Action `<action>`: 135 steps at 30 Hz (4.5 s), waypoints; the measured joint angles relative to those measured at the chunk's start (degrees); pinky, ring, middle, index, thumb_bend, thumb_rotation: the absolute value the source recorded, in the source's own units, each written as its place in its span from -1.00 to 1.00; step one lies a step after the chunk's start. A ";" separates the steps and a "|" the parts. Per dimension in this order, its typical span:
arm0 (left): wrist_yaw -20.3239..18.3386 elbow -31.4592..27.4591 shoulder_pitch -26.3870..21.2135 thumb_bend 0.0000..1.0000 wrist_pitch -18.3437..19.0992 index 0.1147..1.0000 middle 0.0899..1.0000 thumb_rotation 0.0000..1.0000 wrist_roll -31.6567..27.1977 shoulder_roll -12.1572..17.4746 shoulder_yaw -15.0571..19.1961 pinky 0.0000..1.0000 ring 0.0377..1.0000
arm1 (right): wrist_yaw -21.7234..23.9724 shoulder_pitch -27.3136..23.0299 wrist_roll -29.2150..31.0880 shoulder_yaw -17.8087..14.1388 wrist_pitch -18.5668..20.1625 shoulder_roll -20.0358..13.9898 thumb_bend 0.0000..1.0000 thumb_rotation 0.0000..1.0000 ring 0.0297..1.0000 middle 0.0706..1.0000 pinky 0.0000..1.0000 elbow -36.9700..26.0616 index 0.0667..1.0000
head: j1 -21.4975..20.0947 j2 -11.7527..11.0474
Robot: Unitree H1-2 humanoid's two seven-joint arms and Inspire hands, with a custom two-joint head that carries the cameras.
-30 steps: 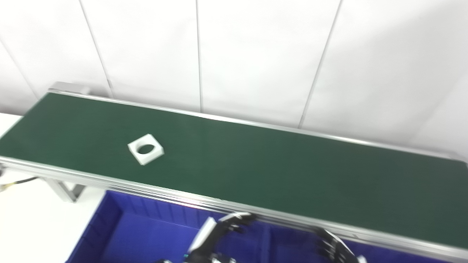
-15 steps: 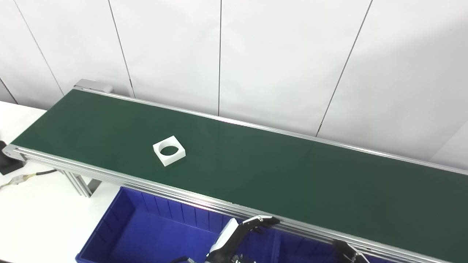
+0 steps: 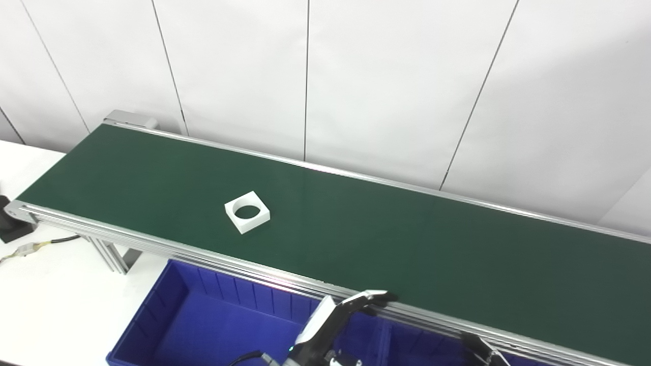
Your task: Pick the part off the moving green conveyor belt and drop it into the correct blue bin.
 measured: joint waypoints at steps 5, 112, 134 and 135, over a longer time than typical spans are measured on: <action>-0.83 -5.82 0.46 1.00 -0.14 0.54 0.60 -0.72 2.91 0.67 2.11 0.29 0.51 | 0.05 -0.02 0.06 -0.16 0.00 0.18 0.94 -0.51 0.60 0.69 0.52 0.01 0.61 | -0.70 -0.26; -20.37 26.10 -40.84 1.00 6.54 0.50 0.56 -1.00 49.94 9.51 -0.20 0.33 0.50 | -6.60 0.66 -1.75 4.20 -0.19 1.99 1.00 -0.44 0.56 0.65 0.47 -0.42 0.56 | -9.05 0.62; -20.20 28.16 -42.86 0.05 10.72 -0.17 -0.16 -1.00 51.13 5.57 -3.28 -0.65 -0.60 | -7.90 0.78 -1.89 5.34 -0.19 2.33 1.00 -0.45 0.54 0.63 0.47 -1.33 0.57 | -10.20 1.06; -20.66 27.74 -42.84 0.05 10.77 -0.16 -0.16 -1.00 51.13 5.61 -3.29 -0.65 -0.61 | -7.90 0.78 -1.89 5.34 -0.19 2.33 1.00 -0.46 0.54 0.63 0.47 -1.33 0.56 | -10.20 1.06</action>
